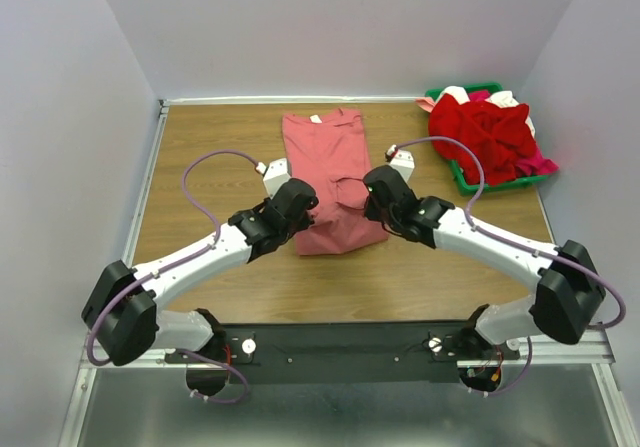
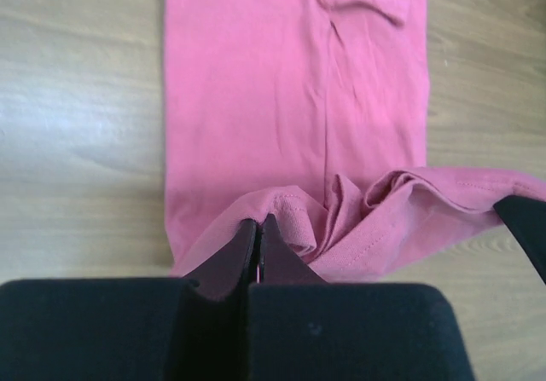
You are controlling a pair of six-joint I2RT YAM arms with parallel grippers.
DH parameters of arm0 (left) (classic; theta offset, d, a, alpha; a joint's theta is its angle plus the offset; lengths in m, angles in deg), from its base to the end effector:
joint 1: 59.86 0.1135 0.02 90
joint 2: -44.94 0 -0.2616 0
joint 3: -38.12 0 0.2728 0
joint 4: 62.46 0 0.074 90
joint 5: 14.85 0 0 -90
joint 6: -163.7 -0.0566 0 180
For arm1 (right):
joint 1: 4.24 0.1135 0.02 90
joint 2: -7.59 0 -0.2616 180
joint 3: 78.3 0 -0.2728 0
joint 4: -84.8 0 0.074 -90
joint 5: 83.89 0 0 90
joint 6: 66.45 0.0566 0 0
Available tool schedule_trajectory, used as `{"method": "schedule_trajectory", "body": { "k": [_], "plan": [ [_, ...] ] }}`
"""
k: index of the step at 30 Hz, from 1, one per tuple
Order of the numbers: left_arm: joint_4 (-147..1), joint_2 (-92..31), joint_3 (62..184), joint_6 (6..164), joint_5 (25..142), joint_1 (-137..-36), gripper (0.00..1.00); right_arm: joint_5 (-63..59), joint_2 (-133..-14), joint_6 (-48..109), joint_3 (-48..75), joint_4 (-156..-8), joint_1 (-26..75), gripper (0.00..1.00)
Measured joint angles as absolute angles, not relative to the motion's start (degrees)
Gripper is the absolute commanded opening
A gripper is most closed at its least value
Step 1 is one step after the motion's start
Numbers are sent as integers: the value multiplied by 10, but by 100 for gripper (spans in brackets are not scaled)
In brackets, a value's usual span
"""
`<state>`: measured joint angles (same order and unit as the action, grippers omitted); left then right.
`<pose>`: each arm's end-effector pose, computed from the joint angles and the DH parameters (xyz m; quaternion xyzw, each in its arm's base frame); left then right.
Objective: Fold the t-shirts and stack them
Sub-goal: Fold the tshirt
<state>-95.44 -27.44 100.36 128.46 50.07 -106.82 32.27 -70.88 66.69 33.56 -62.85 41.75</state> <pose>0.2228 -0.2035 0.2292 -0.1471 0.8876 -0.1754 0.3996 0.2457 0.2184 0.2363 0.0686 0.8942 0.1266 0.4240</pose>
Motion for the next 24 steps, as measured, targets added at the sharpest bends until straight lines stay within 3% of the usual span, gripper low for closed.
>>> {"method": "schedule_trajectory", "body": {
  "k": [24],
  "plan": [
    [-888, -458, 1120, 1186, 518, -929, 0, 335, -914, 605, 183, -653, 339, 0]
  ]
}}
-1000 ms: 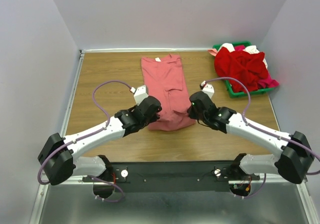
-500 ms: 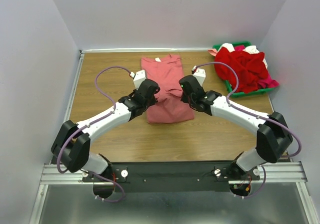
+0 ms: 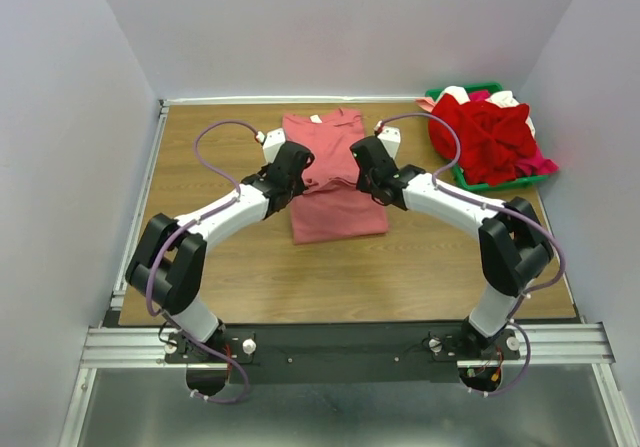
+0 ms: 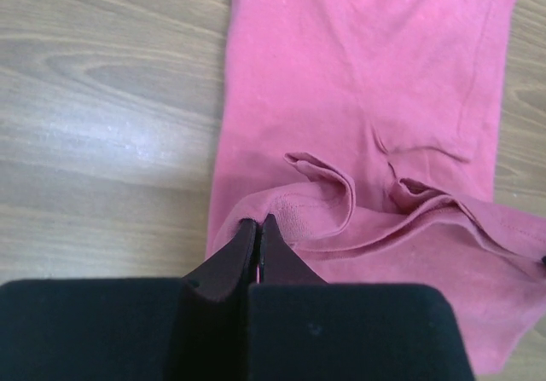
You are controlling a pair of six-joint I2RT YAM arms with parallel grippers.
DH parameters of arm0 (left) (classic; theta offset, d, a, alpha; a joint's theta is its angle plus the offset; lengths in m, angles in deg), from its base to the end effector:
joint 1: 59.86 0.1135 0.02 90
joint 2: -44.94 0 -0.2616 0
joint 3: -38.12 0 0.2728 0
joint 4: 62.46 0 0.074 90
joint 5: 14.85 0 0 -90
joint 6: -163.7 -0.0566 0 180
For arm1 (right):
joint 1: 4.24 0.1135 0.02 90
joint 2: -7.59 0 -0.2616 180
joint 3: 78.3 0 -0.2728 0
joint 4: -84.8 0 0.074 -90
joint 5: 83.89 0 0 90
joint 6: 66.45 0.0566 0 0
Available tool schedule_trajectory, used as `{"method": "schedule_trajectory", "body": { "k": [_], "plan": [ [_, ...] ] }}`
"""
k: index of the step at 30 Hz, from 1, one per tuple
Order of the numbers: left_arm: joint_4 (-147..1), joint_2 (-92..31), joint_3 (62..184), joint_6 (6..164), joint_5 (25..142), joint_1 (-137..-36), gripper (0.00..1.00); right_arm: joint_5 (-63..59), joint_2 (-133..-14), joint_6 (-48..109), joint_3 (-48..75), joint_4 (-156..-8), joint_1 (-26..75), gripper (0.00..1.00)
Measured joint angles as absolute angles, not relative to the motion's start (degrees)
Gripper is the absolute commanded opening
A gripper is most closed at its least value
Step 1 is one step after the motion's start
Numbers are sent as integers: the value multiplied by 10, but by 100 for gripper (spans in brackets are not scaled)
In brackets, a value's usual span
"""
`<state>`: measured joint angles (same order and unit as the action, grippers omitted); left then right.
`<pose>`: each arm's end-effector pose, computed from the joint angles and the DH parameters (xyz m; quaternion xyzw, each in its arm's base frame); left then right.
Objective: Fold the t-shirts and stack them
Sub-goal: Fold the tshirt
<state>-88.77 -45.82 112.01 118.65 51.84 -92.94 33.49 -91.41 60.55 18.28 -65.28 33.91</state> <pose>0.3276 -0.1867 0.2097 -0.1728 0.8856 -0.1009 0.4190 0.3391 0.2333 0.2100 0.0806 0.9001 0.0507 0.4251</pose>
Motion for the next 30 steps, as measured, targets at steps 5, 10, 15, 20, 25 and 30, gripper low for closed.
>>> {"method": "schedule_trajectory", "body": {
  "k": [5, 10, 15, 20, 25, 30],
  "plan": [
    [-881, -497, 1138, 1176, 529, -905, 0, 323, -946, 600, 158, -660, 327, 0],
    [-876, -520, 1149, 1162, 541, -895, 0, 312, -969, 598, 148, -664, 314, 0],
    [-869, -545, 1163, 1146, 550, -893, 0, 307, -983, 597, 146, -664, 308, 1],
    [-868, -556, 1169, 1138, 556, -891, 23, 303, -993, 595, 138, -664, 303, 15],
    [-865, -556, 1170, 1128, 559, -888, 90, 301, -998, 596, 134, -664, 297, 69],
    [-862, -552, 1170, 1121, 565, -887, 98, 300, -996, 597, 134, -665, 294, 100]
  ]
}}
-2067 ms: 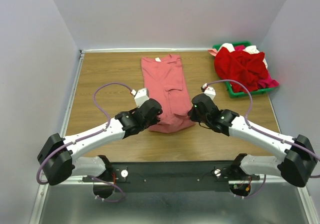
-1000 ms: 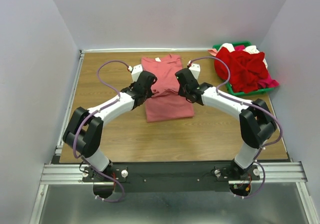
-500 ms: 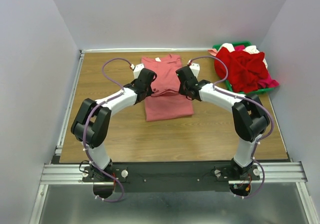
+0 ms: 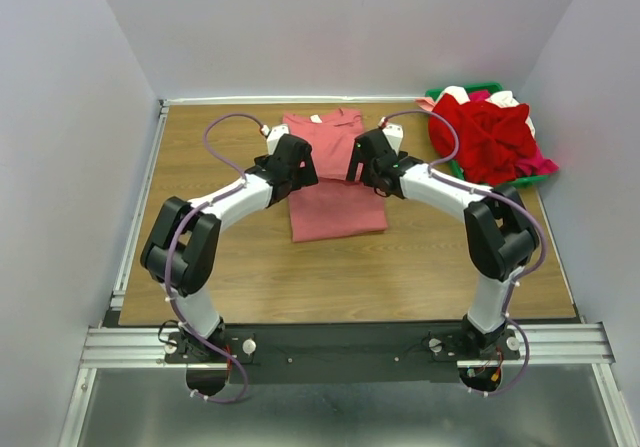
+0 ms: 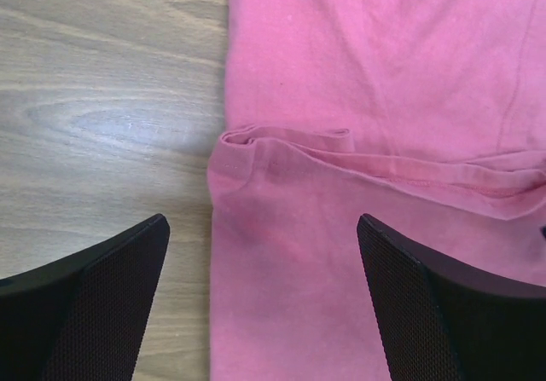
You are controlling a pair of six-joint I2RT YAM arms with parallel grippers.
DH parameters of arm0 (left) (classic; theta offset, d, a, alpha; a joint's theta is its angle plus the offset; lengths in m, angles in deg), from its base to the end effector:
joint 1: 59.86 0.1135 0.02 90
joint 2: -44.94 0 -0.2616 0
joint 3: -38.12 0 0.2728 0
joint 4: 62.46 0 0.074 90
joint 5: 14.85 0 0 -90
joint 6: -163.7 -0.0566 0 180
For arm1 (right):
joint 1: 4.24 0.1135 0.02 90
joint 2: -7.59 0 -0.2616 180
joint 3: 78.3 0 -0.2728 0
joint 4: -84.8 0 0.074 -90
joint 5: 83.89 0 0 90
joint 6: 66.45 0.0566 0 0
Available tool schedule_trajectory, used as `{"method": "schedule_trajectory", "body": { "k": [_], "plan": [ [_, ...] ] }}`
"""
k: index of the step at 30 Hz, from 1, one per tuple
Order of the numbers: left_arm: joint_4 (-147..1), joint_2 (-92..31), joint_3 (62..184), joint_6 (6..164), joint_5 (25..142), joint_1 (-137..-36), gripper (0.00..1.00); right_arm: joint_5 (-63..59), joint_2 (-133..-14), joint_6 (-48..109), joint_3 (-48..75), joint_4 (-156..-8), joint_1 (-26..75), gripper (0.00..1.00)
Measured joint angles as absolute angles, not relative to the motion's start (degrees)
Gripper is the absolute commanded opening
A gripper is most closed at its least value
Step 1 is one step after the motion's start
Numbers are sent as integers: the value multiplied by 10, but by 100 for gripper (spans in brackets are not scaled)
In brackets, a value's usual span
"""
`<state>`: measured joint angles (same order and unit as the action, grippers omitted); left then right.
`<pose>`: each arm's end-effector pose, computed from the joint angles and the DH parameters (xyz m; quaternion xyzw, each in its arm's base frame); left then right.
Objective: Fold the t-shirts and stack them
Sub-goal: Fold the tshirt
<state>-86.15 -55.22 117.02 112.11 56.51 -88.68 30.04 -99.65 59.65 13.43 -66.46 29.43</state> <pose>0.3686 -0.1821 0.1819 -0.1380 0.9031 -0.0847 0.3976 0.3790 0.2249 0.1817 0.0941 0.9106 0.0432 0.4001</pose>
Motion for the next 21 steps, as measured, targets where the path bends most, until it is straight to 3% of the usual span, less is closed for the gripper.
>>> {"method": "schedule_trajectory", "body": {
  "k": [5, 14, 21],
  "plan": [
    [-855, -506, 1139, 1122, 579, -887, 98, 298, -959, 599, 163, -666, 294, 100],
    [-808, -355, 960, 1152, 625, -915, 98, 265, -799, 619, 321, -674, 294, 100],
    [-783, -342, 864, 1193, 641, -945, 98, 232, -794, 632, 392, -674, 294, 98]
  ]
}}
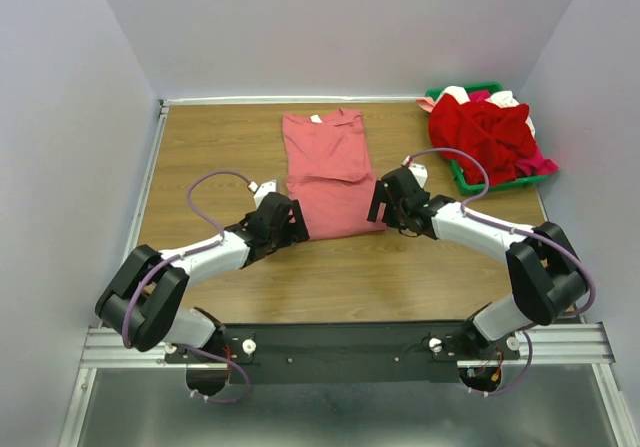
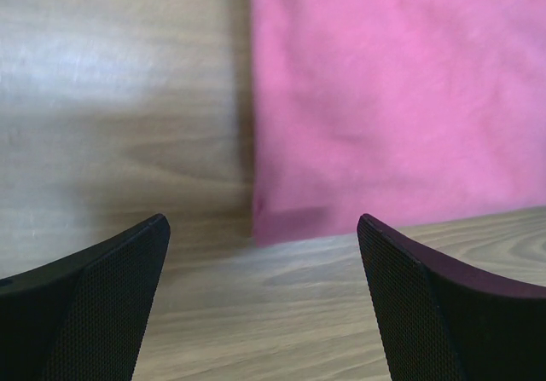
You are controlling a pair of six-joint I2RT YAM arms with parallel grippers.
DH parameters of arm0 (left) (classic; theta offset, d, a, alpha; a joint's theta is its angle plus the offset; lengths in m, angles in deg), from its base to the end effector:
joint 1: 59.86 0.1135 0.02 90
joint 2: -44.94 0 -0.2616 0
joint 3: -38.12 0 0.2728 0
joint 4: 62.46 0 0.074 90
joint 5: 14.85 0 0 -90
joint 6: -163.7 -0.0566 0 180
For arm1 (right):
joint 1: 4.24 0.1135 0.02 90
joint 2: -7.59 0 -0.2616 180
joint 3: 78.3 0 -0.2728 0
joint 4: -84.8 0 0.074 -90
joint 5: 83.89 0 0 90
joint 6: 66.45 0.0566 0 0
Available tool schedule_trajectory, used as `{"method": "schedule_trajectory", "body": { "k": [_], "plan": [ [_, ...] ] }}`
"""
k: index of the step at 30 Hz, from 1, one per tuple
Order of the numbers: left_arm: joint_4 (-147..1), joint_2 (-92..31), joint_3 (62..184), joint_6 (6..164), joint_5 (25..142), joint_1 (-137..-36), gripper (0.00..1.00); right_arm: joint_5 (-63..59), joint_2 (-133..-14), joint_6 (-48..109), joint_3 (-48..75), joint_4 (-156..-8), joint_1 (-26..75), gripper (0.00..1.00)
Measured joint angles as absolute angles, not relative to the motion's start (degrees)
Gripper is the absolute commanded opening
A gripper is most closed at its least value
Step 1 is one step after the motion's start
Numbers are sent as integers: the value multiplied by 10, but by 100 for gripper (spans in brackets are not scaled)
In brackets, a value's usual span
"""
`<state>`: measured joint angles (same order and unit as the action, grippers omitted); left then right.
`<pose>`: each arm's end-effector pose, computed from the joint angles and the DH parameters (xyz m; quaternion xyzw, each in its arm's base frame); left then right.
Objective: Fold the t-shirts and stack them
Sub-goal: Fold the tshirt
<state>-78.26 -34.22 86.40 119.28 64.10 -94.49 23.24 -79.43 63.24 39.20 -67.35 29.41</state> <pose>0.2479 -0.1580 0.1362 -0.1236 0.9175 -0.1682 0.3386 0.2863 0.1705 0.1601 0.0973 0.9322 0.0774 0.3400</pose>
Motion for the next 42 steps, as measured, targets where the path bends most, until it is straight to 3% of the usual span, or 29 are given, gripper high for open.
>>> {"method": "schedule_trajectory", "body": {
  "k": [5, 15, 22, 23, 25, 27, 32, 42],
  "plan": [
    [-759, -336, 840, 1212, 644, -946, 96, 230, -800, 638, 399, -674, 294, 91],
    [-746, -340, 830, 1230, 644, -949, 63, 230, -836, 645, 409, -675, 294, 80],
    [-728, -366, 838, 1233, 643, -952, 47, 234, -848, 644, 407, -686, 294, 48],
    [-724, -373, 842, 1233, 643, -953, 44, 233, -848, 646, 407, -689, 294, 43],
    [-720, -382, 846, 1233, 643, -954, 26, 231, -849, 648, 410, -694, 294, 30],
    [-718, -390, 848, 1234, 643, -956, 2, 228, -847, 648, 416, -701, 294, 24],
    [-713, -403, 853, 1239, 644, -962, 0, 220, -826, 656, 448, -730, 294, 4],
    [-737, -392, 853, 1266, 623, -1049, 0, 197, -709, 655, 547, -725, 298, 0]
  ]
}}
